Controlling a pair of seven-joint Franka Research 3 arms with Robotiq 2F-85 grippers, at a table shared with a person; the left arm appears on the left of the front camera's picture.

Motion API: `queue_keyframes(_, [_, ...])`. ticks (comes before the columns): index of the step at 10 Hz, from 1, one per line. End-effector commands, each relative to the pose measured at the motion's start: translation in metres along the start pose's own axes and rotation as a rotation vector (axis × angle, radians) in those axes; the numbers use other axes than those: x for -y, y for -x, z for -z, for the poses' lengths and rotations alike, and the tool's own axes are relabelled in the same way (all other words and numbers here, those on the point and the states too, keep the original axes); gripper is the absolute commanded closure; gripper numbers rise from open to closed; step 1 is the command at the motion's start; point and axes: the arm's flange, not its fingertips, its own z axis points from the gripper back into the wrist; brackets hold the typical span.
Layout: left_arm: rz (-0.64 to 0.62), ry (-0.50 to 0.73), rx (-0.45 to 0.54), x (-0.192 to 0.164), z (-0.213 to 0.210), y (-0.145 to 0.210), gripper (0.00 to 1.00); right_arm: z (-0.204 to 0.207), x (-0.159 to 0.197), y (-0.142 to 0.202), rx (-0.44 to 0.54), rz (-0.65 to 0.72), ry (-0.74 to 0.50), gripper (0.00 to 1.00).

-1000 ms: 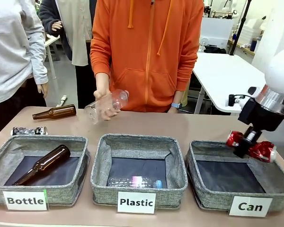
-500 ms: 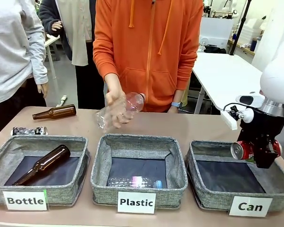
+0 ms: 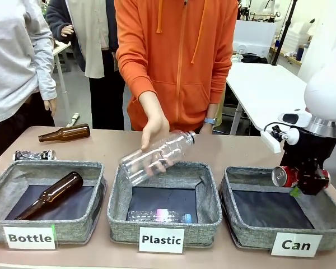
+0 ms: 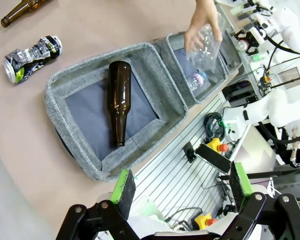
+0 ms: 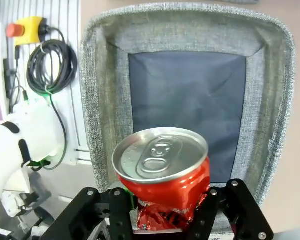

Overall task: Sort the can waste into the basket.
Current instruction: Pick up the can waste from the table and place it in the right Fabric basket.

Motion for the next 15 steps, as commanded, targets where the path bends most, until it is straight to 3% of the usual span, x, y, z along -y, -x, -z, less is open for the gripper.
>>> queue_keyframes(1, [0.001,0.008,0.000,0.002,-0.001,0.001,0.02,-0.002,0.005,-0.002,0.015,0.027,0.018,0.00])
queue_keyframes(3, [0.001,0.008,0.000,0.002,-0.001,0.001,0.02,-0.001,0.005,-0.002,0.013,0.038,0.021,0.00])
queue_keyframes(4, [0.001,0.008,0.000,0.002,-0.001,0.001,0.02,-0.001,0.005,-0.001,0.020,0.045,0.017,0.12])
queue_keyframes(5, [0.001,0.008,0.000,0.002,-0.001,0.001,0.02,-0.002,0.005,-0.002,0.023,0.054,0.013,0.02])
queue_keyframes(6, [0.001,0.008,0.000,0.002,-0.001,0.001,0.02,-0.002,0.006,-0.004,0.020,0.072,0.012,0.00])
queue_keyframes(9, [0.001,0.008,0.000,0.002,-0.001,0.001,0.02,-0.003,0.008,-0.007,0.036,0.133,-0.009,0.00])
queue_keyframes(11, [0.001,0.008,0.000,0.002,-0.001,0.001,0.02,-0.011,0.001,-0.010,0.118,0.287,-0.101,0.00])
queue_keyframes(13, [0.001,0.008,0.000,0.002,-0.001,0.001,0.02,-0.030,-0.016,-0.005,0.476,0.672,-0.410,0.00])
queue_keyframes(14, [0.001,0.008,0.000,0.002,-0.001,0.001,0.02,-0.039,-0.023,-0.001,0.734,1.018,-0.517,0.00])
queue_keyframes(15, [0.001,0.008,0.000,0.002,-0.001,0.001,0.02,-0.042,-0.032,0.008,0.942,1.111,-0.673,0.00])
